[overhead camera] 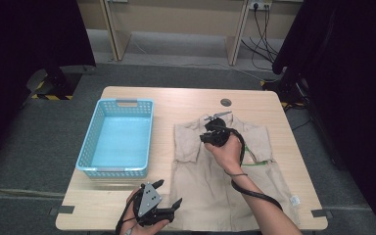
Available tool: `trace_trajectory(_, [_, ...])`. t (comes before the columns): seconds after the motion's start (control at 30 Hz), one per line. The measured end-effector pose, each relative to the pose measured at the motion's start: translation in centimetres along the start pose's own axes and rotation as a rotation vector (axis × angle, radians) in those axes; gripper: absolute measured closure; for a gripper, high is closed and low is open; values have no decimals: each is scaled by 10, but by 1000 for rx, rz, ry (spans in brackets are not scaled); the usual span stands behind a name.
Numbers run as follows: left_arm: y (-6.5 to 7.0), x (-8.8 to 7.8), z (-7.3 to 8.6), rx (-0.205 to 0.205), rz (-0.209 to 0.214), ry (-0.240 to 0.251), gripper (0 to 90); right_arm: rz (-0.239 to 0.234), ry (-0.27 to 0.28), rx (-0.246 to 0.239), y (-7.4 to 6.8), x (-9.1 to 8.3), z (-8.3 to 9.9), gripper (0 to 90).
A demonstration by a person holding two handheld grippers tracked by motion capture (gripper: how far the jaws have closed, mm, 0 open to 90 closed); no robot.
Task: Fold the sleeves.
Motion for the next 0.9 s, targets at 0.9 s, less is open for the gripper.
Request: trace_trajectory(0.9, [-3,-1,-1,15,-52,-8,169,53,3,110,61,-34,42,577])
Point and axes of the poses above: each handheld gripper's, and its own axes: x roughly forward along the jaws, z roughly out of its underside, y roughly to its right, the point moved 2 cm from there along x, roughly forward along the jaws, and after that the axes turned 5 degrees about -x, right-handed, at the moved point
